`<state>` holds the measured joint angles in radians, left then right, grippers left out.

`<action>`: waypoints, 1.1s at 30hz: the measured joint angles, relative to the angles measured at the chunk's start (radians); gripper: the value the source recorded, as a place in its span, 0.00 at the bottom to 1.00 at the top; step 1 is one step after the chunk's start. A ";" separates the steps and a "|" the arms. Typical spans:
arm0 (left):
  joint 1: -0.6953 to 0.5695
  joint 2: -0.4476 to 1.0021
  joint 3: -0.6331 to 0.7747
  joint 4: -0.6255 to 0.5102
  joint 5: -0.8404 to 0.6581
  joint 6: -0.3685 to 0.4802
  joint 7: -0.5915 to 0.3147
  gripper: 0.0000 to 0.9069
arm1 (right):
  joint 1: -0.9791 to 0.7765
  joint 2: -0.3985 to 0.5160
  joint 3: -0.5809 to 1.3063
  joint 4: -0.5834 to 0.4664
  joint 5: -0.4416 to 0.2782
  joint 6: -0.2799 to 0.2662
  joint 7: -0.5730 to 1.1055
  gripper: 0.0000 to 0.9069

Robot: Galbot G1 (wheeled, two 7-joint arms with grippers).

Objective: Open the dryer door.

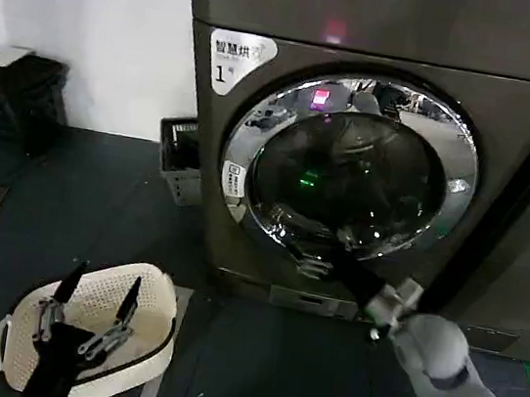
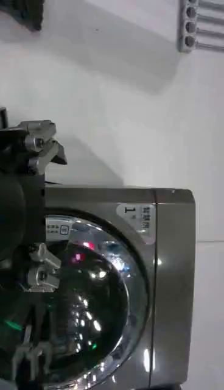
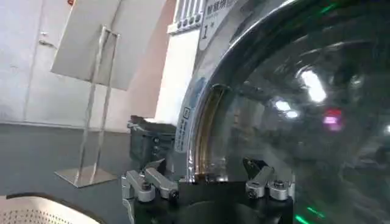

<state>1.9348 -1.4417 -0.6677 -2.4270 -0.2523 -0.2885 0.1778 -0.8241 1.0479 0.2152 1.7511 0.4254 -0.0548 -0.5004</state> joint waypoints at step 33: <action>0.003 -0.014 0.014 0.006 0.031 -0.002 0.002 1.00 | 0.338 0.114 -0.260 -0.297 0.030 0.005 -0.042 1.00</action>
<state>1.9382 -1.4556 -0.6535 -2.4215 -0.2211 -0.2907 0.1800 -0.4859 1.1617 -0.0443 1.4539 0.4554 -0.0501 -0.5428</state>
